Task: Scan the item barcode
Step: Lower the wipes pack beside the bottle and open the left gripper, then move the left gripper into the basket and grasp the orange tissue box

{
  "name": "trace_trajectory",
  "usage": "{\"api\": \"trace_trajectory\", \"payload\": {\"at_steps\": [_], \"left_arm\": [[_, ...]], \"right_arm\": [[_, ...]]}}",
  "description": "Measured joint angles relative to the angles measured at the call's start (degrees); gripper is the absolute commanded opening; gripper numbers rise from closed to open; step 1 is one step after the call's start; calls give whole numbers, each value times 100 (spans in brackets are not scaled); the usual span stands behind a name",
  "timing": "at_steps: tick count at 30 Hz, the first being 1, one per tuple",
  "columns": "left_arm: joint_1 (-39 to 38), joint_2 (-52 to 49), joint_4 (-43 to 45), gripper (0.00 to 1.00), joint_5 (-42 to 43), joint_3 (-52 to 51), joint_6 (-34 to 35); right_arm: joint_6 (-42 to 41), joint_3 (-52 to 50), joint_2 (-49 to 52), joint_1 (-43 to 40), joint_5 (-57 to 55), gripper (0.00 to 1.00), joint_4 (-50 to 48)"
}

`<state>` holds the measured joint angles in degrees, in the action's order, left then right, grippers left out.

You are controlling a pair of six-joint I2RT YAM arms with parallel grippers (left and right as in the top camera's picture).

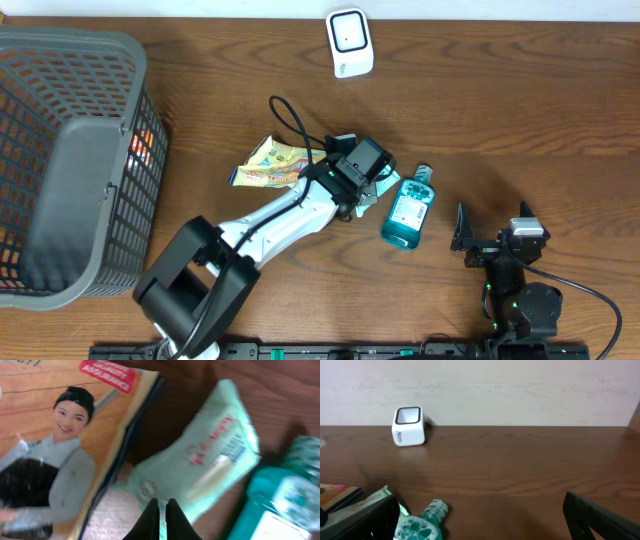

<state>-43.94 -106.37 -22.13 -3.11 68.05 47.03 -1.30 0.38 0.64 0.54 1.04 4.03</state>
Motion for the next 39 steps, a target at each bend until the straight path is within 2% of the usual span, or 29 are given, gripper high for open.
{"api": "trace_trajectory", "payload": {"at_steps": [9, 20, 24, 30, 32, 33, 35, 37, 39], "left_arm": [[83, -612, 179, 7, 153, 9, 52], [81, -584, 39, 7, 321, 66, 26], [79, -98, -162, 7, 271, -33, -70], [76, 1357, -164, 8, 66, -44, -409], [79, 1838, -164, 17, -162, -44, -605], [83, 2070, -166, 34, -302, -44, -750], [109, 2511, -168, 60, -610, -44, -990], [214, 2929, -197, 73, -918, -31, -1226], [470, 3324, -326, 80, -1204, 46, -1386]], "right_arm": [[0, 0, 0, 0, 0, 99, 0], [0, 0, 0, 0, 0, 99, 0], [0, 0, 0, 0, 0, 99, 0], [0, 0, 0, 0, 0, 99, 0], [0, 0, 0, 0, 0, 99, 0], [0, 0, 0, 0, 0, 99, 0], [0, 0, 0, 0, 0, 99, 0], [0, 0, 0, 0, 0, 99, 0], [0, 0, 0, 0, 0, 99, 0]]}}
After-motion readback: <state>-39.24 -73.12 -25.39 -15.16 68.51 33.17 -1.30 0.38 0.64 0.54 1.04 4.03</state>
